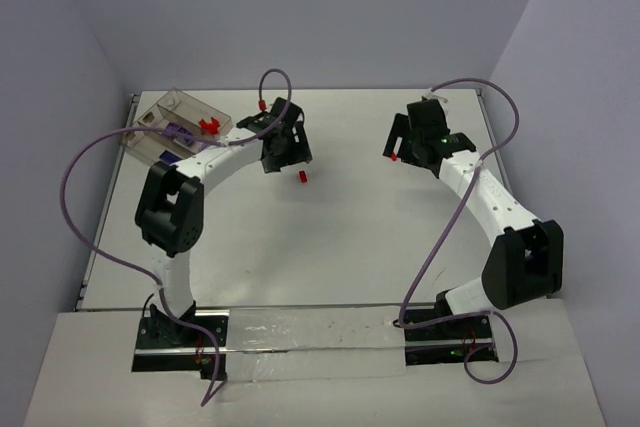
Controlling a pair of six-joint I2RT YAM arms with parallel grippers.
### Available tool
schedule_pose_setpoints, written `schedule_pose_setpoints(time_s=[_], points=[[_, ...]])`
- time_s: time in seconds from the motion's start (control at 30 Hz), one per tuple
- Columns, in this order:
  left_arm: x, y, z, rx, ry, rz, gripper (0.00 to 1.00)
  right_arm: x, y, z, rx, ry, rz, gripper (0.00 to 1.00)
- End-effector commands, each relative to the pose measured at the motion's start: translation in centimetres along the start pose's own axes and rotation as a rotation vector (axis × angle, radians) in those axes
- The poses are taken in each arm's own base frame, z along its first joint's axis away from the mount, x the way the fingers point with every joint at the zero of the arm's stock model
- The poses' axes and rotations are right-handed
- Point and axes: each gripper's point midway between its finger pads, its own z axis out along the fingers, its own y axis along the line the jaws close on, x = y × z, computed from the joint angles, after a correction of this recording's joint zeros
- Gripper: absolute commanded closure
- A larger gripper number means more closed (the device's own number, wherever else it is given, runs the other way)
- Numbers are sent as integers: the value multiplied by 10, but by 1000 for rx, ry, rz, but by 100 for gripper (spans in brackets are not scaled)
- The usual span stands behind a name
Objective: Sort the legos into containers by color
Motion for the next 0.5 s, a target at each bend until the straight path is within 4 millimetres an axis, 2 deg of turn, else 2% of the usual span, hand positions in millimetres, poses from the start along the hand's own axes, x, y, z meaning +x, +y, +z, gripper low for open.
schedule_pose_setpoints(time_s=[0.0, 0.03, 0.1, 0.3, 0.37, 0.47], points=[[-8, -33, 11, 35, -21, -8, 19, -1, 0, -17, -29, -24, 3, 11], [-4, -33, 18, 16, -17, -2, 23, -1, 3, -20, -43, -24, 8, 11], [4, -28, 31, -25, 2, 0, 24, -1, 5, -22, -58, -23, 15, 11], [10, -26, 59, -77, -17, -13, 28, 3, 7, -23, -74, -13, 18, 10], [15, -23, 71, -104, -4, -7, 33, 5, 8, -21, -83, -17, 24, 9], [16, -24, 79, -119, 2, 3, 40, 10, 10, -19, -91, -1, 31, 9]])
